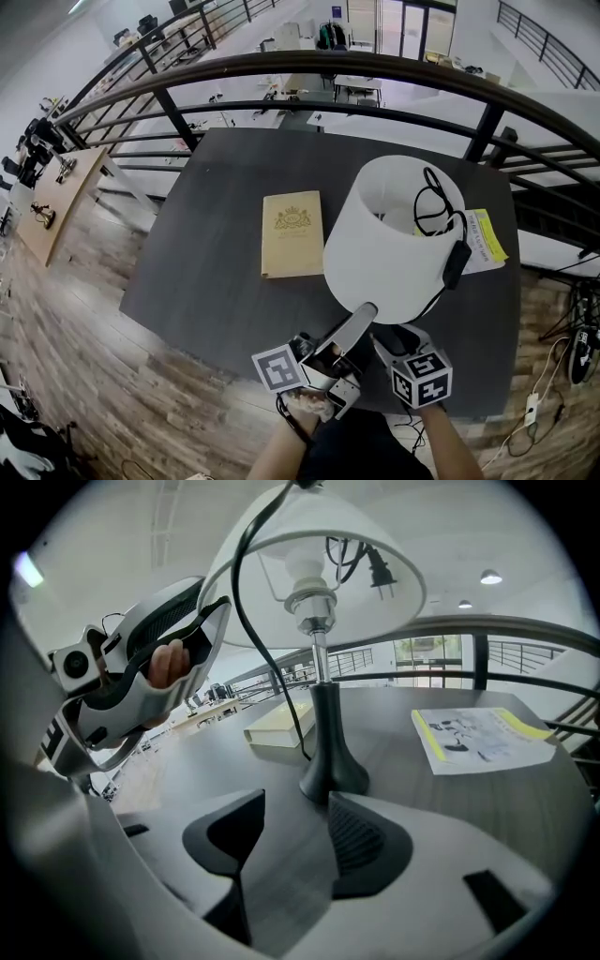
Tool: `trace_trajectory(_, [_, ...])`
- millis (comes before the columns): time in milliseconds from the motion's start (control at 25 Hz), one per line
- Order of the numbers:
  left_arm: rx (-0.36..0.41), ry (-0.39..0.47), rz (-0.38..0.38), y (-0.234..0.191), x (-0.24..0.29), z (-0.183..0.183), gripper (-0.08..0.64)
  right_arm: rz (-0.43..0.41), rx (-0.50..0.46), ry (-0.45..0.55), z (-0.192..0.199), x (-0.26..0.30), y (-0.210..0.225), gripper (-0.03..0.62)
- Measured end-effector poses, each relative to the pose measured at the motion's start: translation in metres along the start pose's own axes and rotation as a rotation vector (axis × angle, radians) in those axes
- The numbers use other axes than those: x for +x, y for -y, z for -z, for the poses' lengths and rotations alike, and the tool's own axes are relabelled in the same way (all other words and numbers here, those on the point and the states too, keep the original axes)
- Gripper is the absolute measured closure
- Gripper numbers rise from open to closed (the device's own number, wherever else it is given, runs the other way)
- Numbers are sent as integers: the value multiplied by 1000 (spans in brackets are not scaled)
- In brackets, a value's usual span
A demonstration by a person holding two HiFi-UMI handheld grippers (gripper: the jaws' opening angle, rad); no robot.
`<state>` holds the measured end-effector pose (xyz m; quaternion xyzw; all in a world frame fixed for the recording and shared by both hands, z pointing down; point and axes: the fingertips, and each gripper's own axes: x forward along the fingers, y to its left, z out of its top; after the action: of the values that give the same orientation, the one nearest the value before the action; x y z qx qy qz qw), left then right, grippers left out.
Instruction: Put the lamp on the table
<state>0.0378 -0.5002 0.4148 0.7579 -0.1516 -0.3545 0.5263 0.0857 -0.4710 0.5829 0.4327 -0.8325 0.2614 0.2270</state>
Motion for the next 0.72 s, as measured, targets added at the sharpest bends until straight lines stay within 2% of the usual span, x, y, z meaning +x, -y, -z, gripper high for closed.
trace_trajectory(720, [24, 38, -12, 1, -28, 24, 466, -3, 16, -12, 24, -15, -12, 356])
